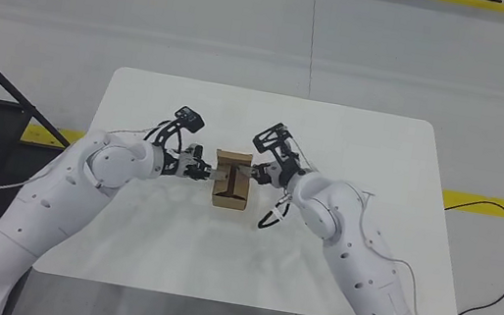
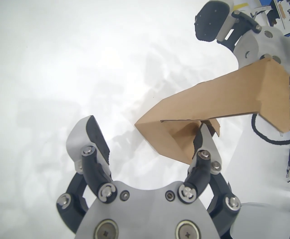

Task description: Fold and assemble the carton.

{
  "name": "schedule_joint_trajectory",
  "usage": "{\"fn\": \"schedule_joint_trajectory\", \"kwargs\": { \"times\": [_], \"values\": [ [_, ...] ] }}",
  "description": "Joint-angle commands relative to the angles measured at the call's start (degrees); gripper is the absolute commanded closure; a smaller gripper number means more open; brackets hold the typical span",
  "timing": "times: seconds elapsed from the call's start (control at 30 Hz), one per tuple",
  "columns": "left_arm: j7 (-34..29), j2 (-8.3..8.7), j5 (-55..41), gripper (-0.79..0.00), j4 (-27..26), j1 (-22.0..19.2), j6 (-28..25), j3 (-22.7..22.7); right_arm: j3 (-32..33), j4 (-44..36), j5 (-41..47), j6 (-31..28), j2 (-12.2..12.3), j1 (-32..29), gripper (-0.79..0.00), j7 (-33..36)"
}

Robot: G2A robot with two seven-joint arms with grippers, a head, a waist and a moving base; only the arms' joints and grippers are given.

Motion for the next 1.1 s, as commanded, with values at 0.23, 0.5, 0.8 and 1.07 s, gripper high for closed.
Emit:
{"fn": "schedule_joint_trajectory", "kwargs": {
  "times": [0.23, 0.5, 0.8, 1.07],
  "values": [
    [-2.2, -0.91, 1.3, -0.785, 0.7, -1.4, 2.9, 1.4, -1.9, 1.6, -2.0, 2.6, -0.9, 1.3, -0.785, 1.9],
    [-3.0, -1.45, 2.1, -0.785, 1.1, -1.9, 3.5, 1.8, -2.5, 1.9, -3.6, 4.0, -1.3, 1.6, -0.785, 2.5],
    [-4.2, -1.99, 3.4, -0.785, 1.0, -2.3, 4.4, 2.3, -3.0, 2.0, -5.0, 4.9, -1.8, 1.7, -0.785, 3.4],
    [-4.8, -2.42, 4.1, -0.785, 0.7, -2.5, 5.1, 2.4, -2.8, 1.8, -5.8, 5.0, -2.0, 1.6, -0.785, 3.9]
  ]
}}
